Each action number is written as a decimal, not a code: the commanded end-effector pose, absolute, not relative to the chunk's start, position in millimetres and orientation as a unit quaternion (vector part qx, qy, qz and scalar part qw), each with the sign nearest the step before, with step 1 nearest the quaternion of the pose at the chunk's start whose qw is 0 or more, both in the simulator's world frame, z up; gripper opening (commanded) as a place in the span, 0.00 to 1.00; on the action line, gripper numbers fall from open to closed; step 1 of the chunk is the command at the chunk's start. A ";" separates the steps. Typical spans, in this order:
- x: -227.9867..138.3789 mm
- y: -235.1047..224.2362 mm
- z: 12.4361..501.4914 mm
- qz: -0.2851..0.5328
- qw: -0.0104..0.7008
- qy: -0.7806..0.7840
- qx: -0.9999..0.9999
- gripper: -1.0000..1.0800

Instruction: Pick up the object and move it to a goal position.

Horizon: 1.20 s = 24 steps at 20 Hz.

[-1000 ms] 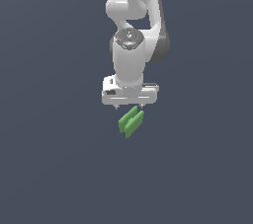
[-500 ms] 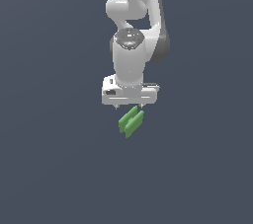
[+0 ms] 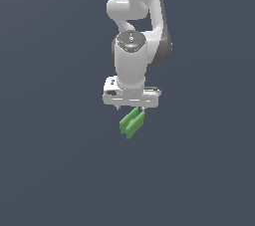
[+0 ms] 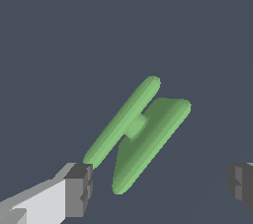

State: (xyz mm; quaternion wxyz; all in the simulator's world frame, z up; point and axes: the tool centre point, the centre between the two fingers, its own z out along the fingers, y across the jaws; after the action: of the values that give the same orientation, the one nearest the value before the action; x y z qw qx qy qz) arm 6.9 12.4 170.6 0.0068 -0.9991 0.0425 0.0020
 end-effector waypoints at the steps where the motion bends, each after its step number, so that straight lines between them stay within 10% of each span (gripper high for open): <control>1: 7.5 13.1 168.7 0.002 0.007 0.066 -0.998 0.96; 24: 14.9 20.8 148.7 0.001 0.001 0.331 -0.944 0.96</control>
State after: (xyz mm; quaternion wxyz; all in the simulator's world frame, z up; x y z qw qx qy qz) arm 14.5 20.5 149.5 0.0013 -0.9482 0.3177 0.0011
